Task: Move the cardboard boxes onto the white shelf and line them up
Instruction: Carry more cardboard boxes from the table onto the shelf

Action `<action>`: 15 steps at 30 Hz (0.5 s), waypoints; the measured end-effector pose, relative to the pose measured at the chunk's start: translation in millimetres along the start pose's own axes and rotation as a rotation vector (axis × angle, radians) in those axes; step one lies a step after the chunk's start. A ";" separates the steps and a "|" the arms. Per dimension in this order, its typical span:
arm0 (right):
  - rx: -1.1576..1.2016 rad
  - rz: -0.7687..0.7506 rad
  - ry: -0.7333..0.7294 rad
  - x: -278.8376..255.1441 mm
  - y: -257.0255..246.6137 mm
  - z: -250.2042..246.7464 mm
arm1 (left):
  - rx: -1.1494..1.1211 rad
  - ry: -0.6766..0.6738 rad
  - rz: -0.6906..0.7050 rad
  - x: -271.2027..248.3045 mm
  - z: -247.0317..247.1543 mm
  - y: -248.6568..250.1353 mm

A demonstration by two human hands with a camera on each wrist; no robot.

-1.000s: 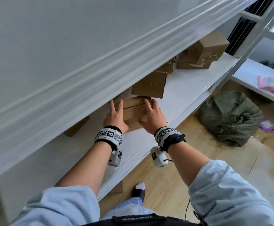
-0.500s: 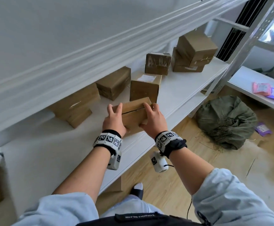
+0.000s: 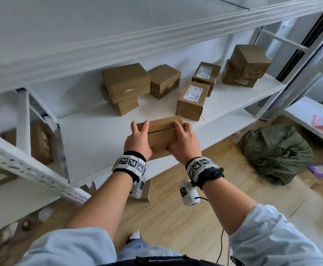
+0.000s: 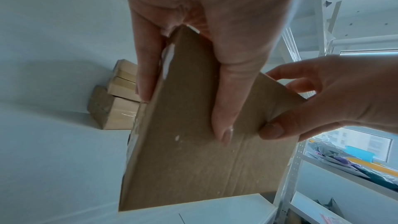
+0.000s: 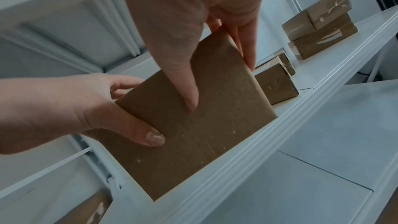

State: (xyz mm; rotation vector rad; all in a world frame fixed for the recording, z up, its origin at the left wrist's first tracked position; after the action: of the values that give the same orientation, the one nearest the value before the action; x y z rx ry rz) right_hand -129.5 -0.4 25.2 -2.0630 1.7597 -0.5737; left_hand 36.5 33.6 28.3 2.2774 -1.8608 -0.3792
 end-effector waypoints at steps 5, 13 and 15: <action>-0.012 -0.027 -0.039 -52.2 -29.5 13.6 | 0.000 0.009 -0.029 -56.7 0.0 -36.4; 0.016 -0.062 -0.117 -139.9 -102.0 70.0 | 0.052 0.017 -0.069 -144.6 -14.4 -132.5; 0.019 -0.078 -0.132 -163.3 -128.3 89.0 | 0.053 0.012 -0.088 -169.5 -19.9 -165.9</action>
State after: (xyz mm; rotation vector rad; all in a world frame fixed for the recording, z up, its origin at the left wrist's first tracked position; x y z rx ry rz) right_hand 2.4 182.0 5.6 -2.1128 1.6002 -0.4627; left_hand 165.9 232.7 12.9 2.3965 -1.7904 -0.3320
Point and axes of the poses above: each hand's wrist, its own x-axis towards the middle knuckle, its own z-axis out of the palm, y = z × x, the point moved 10 cm from there along x, towards the middle knuckle, and after that the axes turned 5 degrees about z, right-handed, at the moved point
